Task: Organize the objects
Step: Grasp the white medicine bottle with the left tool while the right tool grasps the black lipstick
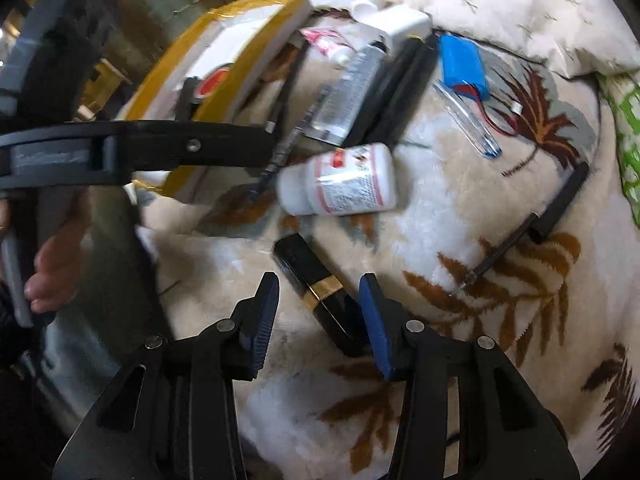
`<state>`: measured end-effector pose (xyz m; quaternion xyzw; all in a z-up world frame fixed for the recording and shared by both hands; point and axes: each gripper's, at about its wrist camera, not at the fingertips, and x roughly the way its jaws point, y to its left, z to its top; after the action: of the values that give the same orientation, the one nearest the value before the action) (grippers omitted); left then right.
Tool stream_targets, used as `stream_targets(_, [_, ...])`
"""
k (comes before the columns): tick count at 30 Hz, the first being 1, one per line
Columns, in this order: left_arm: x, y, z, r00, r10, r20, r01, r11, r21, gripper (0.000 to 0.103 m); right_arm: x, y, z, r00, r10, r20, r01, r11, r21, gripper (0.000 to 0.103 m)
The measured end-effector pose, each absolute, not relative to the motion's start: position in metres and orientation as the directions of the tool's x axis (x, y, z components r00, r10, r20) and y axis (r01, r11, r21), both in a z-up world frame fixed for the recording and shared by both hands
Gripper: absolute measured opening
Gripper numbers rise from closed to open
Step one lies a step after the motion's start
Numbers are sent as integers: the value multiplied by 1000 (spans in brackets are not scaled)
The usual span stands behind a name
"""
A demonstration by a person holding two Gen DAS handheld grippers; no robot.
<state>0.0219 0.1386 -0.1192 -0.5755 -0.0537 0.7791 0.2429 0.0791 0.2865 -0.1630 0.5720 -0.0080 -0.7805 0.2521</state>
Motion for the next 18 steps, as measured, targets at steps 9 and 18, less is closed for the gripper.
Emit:
stream_targets(9, [22,189,-122,-206,402,-892,-476,-838,-268,59,88,318,-163,-276,-403,-872,250,-907,340,22])
stream_targets(18, [27,196,-136,-201,376,-905,-488,-839,-240,41,83,324,-166,-298,-420,-857,158,-907,389,22])
